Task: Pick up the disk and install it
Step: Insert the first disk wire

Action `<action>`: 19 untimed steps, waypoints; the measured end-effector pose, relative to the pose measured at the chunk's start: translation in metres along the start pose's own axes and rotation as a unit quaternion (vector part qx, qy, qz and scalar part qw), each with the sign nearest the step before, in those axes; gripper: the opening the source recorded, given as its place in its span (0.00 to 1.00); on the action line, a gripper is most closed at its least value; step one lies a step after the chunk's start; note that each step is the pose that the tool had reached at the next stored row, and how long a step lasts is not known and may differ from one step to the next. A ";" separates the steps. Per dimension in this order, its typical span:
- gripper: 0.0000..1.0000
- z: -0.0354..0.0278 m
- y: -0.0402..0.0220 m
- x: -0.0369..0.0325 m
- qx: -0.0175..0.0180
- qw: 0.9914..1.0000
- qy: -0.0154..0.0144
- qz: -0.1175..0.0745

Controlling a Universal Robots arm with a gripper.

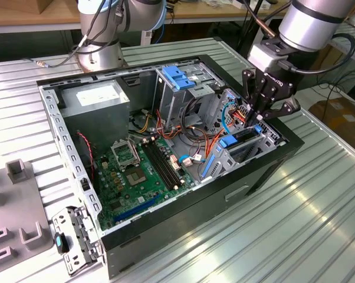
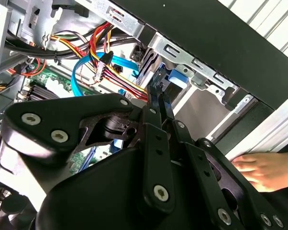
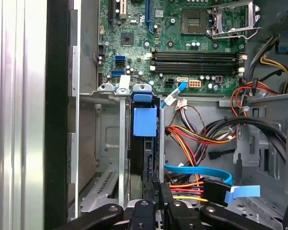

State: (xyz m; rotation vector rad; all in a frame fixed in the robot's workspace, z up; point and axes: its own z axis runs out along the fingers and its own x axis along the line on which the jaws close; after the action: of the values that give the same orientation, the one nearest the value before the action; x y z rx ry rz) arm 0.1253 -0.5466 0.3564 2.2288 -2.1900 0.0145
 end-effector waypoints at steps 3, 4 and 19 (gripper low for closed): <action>0.17 0.0016 0.0000 0.0002 0.000 1.000 0.000 0.001; 0.17 0.0020 0.0000 0.0003 0.000 1.000 0.000 0.002; 0.17 0.0029 0.0002 0.0045 0.000 1.000 0.000 0.009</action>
State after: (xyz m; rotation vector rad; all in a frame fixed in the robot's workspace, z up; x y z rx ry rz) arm 0.1252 -0.5511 0.3536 2.2099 -2.2090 0.0141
